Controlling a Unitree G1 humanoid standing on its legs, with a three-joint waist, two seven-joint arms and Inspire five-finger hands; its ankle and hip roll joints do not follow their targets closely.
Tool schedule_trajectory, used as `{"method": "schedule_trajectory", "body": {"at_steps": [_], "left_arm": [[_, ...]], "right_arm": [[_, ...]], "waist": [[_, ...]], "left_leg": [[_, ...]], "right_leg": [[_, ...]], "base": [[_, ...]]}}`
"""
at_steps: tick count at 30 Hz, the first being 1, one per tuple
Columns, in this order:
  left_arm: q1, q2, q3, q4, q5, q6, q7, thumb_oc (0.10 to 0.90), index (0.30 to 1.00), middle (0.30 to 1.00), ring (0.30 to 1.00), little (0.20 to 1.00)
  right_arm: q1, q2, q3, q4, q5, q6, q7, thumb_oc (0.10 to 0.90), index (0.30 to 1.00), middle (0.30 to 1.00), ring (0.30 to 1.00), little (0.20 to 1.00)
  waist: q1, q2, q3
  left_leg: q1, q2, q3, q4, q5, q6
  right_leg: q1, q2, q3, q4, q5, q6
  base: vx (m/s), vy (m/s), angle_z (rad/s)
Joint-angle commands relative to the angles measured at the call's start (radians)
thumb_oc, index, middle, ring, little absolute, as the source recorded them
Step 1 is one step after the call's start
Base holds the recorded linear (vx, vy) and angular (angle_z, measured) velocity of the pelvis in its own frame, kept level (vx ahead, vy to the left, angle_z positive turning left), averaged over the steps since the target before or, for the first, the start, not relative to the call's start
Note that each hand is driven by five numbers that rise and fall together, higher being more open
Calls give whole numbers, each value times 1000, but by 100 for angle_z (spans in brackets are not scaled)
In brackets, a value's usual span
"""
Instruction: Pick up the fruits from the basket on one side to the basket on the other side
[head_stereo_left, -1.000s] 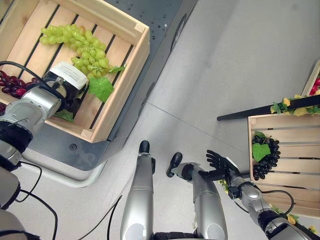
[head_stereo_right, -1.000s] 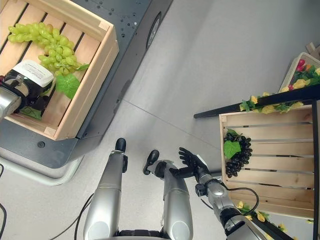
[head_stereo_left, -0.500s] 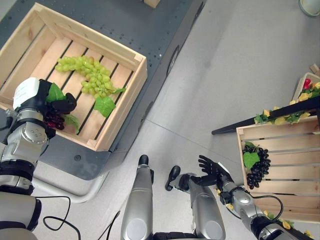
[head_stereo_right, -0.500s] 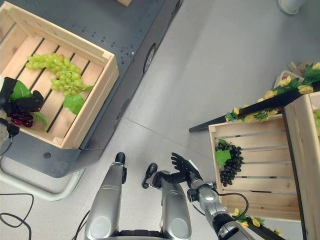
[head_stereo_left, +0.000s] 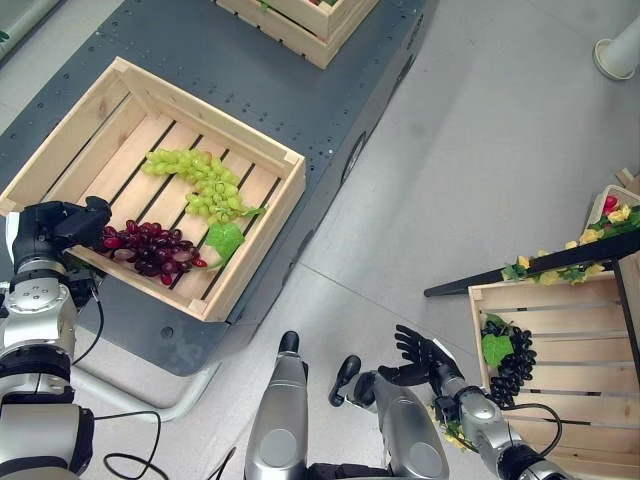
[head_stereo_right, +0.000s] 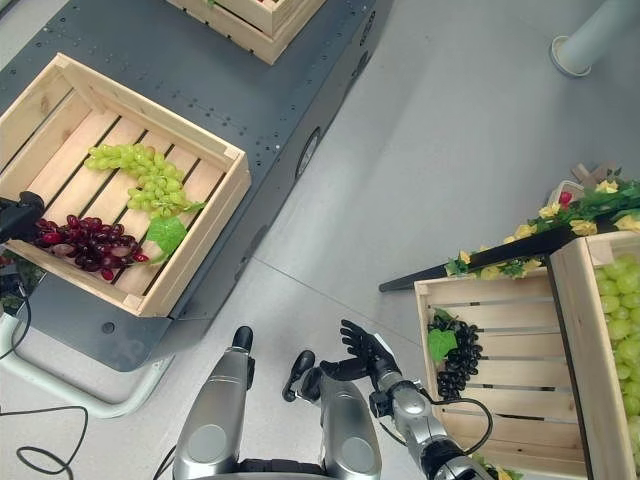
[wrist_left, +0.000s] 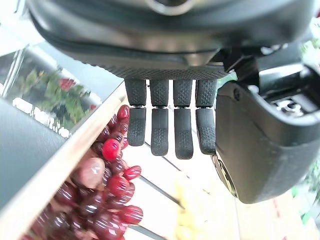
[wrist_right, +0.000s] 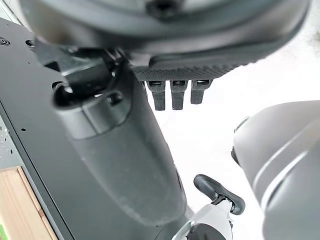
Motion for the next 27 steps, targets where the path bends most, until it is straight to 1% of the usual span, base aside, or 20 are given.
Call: {"method": "schedule_trajectory", "body": {"at_steps": [1, 4, 6, 7, 8, 9, 10, 11, 12, 13, 14, 15, 17, 18, 19, 20, 22, 23, 24, 27], "left_arm": [[-11, -19, 95, -114, -136, -48, -21, 400, 300, 300, 300, 300], [-7, -33, 93, -138, -131, -51, -31, 400, 300, 300, 300, 300], [-13, -39, 78, -157, -75, -58, -30, 400, 300, 300, 300, 300], [-21, -36, 67, -166, -56, -42, -25, 400, 300, 300, 300, 300], [-25, -32, 56, -168, 20, -40, 0, 800, 900, 900, 900, 900], [-27, -28, 50, -166, 79, -43, 7, 800, 900, 900, 900, 900], [-38, -6, 31, -154, 197, -50, 17, 800, 900, 900, 900, 900], [-46, 15, 9, -144, 322, -62, 29, 800, 900, 900, 900, 900], [-60, 55, -32, -122, 495, -71, 67, 800, 900, 900, 900, 900], [-64, 66, -44, -116, 528, -76, 75, 800, 900, 900, 900, 900], [-79, 108, -92, -90, 712, -100, 110, 800, 900, 900, 900, 900], [-85, 119, -106, -84, 761, -106, 122, 800, 900, 900, 900, 900], [-132, 205, -236, -86, 1001, -91, 187, 800, 900, 900, 900, 900], [-140, 217, -257, -84, 1020, -89, 190, 800, 900, 900, 900, 900], [-164, 252, -323, -89, 1105, -75, 203, 800, 900, 900, 900, 900], [-172, 261, -341, -93, 1124, -73, 211, 800, 900, 900, 900, 900], [-216, 316, -468, -119, 1253, -16, 175, 800, 900, 900, 900, 900], [-226, 324, -492, -124, 1261, -7, 163, 800, 900, 900, 900, 900], [-228, 341, -527, -140, 1301, 31, 120, 800, 900, 900, 900, 900], [-239, 360, -571, -137, 1356, 54, 93, 800, 900, 900, 900, 900]], "right_arm": [[46, -40, -48, -22, -23, -14, -40, 800, 900, 900, 900, 900], [49, -38, -53, -16, -27, -17, -38, 800, 900, 900, 900, 900], [47, -39, -53, -14, -25, -15, -39, 800, 900, 900, 900, 900], [46, -38, -53, -13, -24, -14, -40, 800, 900, 900, 900, 900], [45, -40, -52, -17, -24, -11, -42, 800, 900, 900, 900, 900], [45, -41, -52, -18, -24, -9, -42, 800, 900, 900, 900, 900], [43, -46, -52, -22, -22, -6, -40, 800, 900, 900, 900, 900], [41, -51, -51, -26, -21, -2, -38, 800, 900, 900, 900, 900], [40, -60, -49, -30, -20, 1, -35, 800, 900, 900, 900, 900], [40, -63, -49, -31, -19, 1, -33, 800, 900, 900, 900, 900], [39, -74, -48, -31, -18, 0, -26, 800, 900, 900, 900, 900], [38, -76, -49, -30, -19, 0, -23, 800, 900, 900, 900, 900], [30, -102, -48, -15, -15, -14, -2, 800, 900, 900, 900, 900], [28, -105, -48, -11, -15, -17, 1, 800, 900, 900, 900, 900], [24, -115, -46, 2, -12, -26, 9, 800, 900, 900, 900, 900], [22, -118, -45, 5, -10, -28, 11, 800, 900, 900, 900, 900], [5, -145, -45, 33, -3, -43, 33, 800, 900, 900, 900, 900], [4, -148, -47, 37, -2, -47, 37, 800, 900, 900, 900, 900], [0, -158, -49, 47, -3, -51, 46, 800, 900, 900, 900, 900], [-11, -171, -48, 62, -1, -60, 56, 800, 900, 900, 900, 900]], "waist": [[-12, 68, -49], [-13, 73, -47], [-12, 77, -44], [-11, 78, -44], [-12, 79, -42], [-11, 79, -39], [-13, 79, -38], [-14, 80, -35], [-15, 82, -28], [-17, 83, -29], [-18, 83, -21], [-20, 83, -23], [-23, 88, -10], [-26, 89, -10], [-28, 91, -10], [-28, 92, -10], [-35, 103, -10], [-34, 104, -10], [-36, 110, -10], [-38, 119, -10]], "left_leg": [[25, -98, 6, -80, 15, 69], [28, -100, 7, -84, 17, 69], [26, -101, 7, -83, 18, 70], [23, -101, 9, -84, 20, 70], [20, -103, 8, -82, 20, 70], [23, -102, 9, -80, 17, 71], [17, -101, 11, -78, 19, 71], [13, -100, 12, -75, 20, 71], [12, -99, 17, -72, 21, 71], [8, -99, 17, -72, 23, 71], [8, -97, 21, -69, 21, 72], [2, -96, 21, -68, 23, 72], [-4, -93, 29, -66, 24, 74], [-8, -92, 30, -65, 26, 74], [-14, -91, 33, -63, 26, 74], [-16, -90, 33, -62, 25, 74], [-34, -87, 42, -54, 25, 75], [-38, -87, 43, -52, 25, 75], [-45, -86, 48, -48, 25, 75], [-63, -82, 56, -40, 25, 75]], "right_leg": [[59, 5, 21, -85, 71, 5], [63, 4, 22, -90, 73, 5], [57, 2, 21, -84, 74, 5], [53, 2, 20, -83, 75, 6], [47, 3, 21, -79, 76, 7], [48, 3, 23, -76, 75, 9], [40, 1, 22, -72, 77, 10], [35, 0, 22, -68, 78, 11], [31, -3, 23, -60, 79, 13], [27, -3, 22, -59, 80, 13], [25, -4, 25, -56, 80, 15], [20, -4, 24, -56, 82, 15], [10, -5, 28, -52, 87, 18], [7, -5, 27, -51, 89, 18], [-1, -6, 28, -49, 90, 18], [-3, -6, 28, -49, 91, 18], [-26, -12, 29, -40, 94, 19], [-30, -13, 30, -36, 94, 19], [-39, -15, 31, -32, 95, 20], [-59, -20, 32, -22, 95, 21]], "base": [[0, 0, 0], [0, 0, 0], [0, 0, 0], [0, 0, 0], [0, 0, 0], [0, 0, 0], [0, 0, 0], [0, 0, 0], [0, 0, 0], [0, 0, 0], [0, 0, 0], [1, 40, -4], [-3, 43, -5], [-4, 39, -4], [-4, 29, -4], [2, 59, -5], [-4, 67, -3], [-1, 67, -3], [9, 59, -3], [1, 40, -7]]}}
